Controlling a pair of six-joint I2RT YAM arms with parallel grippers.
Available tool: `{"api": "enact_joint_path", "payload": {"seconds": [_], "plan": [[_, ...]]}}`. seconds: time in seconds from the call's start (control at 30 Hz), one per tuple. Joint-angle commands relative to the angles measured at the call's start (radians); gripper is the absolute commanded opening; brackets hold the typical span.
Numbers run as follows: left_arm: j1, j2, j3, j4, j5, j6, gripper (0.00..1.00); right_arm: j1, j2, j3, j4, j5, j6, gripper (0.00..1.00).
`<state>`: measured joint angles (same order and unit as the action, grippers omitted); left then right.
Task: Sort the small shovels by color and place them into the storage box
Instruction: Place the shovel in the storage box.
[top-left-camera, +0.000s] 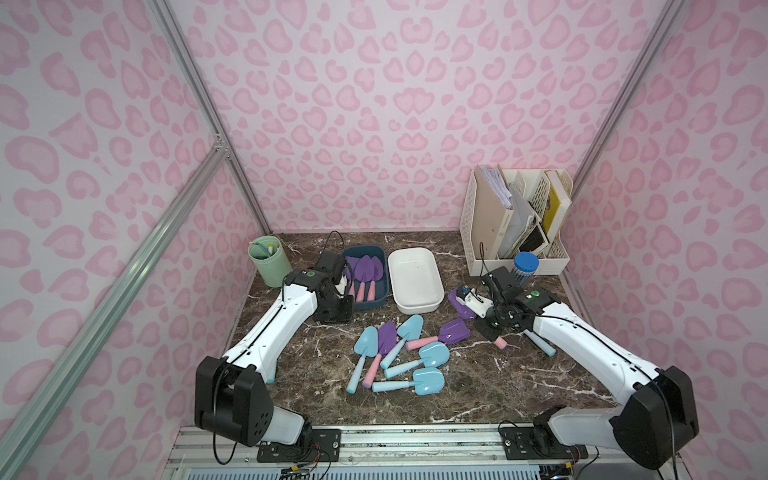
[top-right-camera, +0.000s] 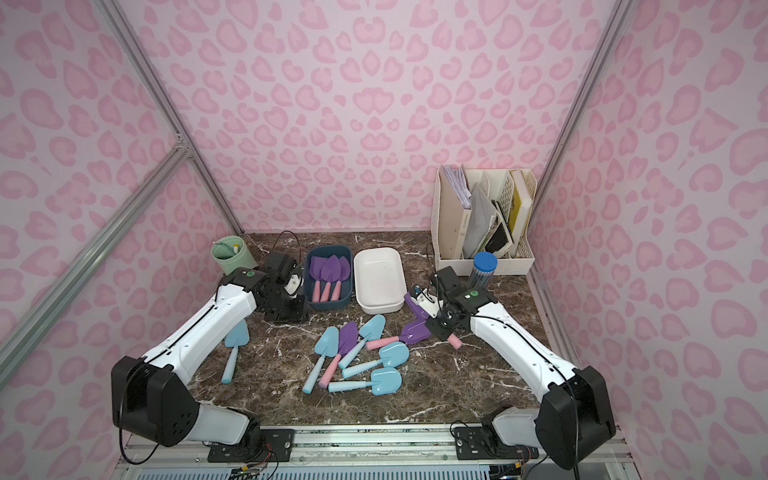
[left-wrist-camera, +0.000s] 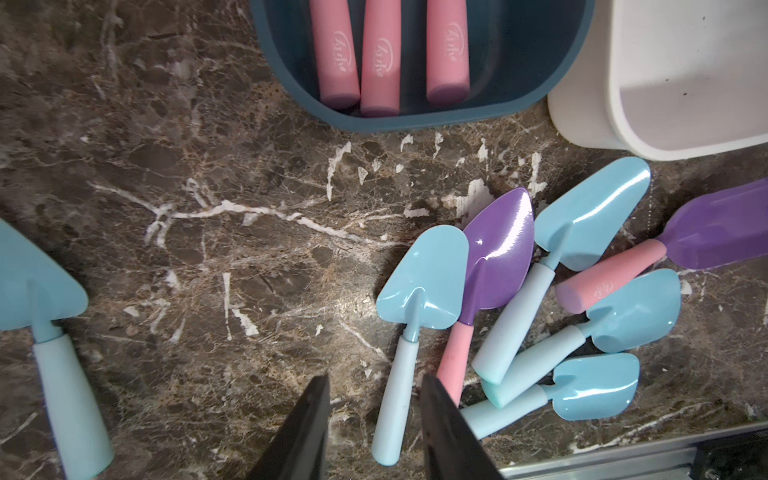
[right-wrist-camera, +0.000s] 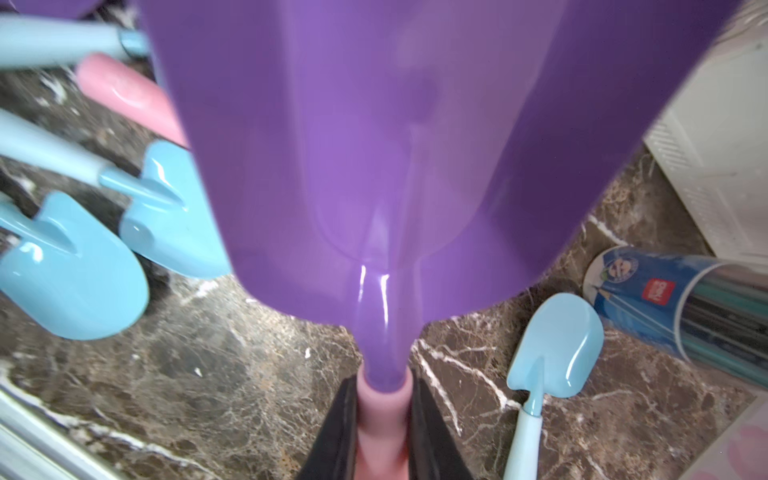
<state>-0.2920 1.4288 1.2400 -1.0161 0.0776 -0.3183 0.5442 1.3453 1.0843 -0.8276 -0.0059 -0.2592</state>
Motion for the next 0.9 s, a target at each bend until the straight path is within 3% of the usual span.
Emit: {"api": "enact_joint_path", "payload": {"seconds": [0.0,0.17,0.43,0.87], "plan": [[0.001,-0.043,0.023,-0.054,-0.064,-0.035,0.41,0.053,0.058,0.097,-0.058,0.033,0.172,0.00],[0.000,-0.106,0.058,-0.095,-0.116,-0.078,0.41,0.126,0.230,0.320,-0.169,0.066,0.352,0.00],[0.000,-0.177,0.101,-0.169,-0.199,-0.147,0.41,0.170,0.471,0.685,-0.294,-0.033,0.606,0.00],[0.000,-0.310,0.088,-0.180,-0.256,-0.220,0.41,0.229,0.800,1.252,-0.329,-0.154,0.807,0.00]]}}
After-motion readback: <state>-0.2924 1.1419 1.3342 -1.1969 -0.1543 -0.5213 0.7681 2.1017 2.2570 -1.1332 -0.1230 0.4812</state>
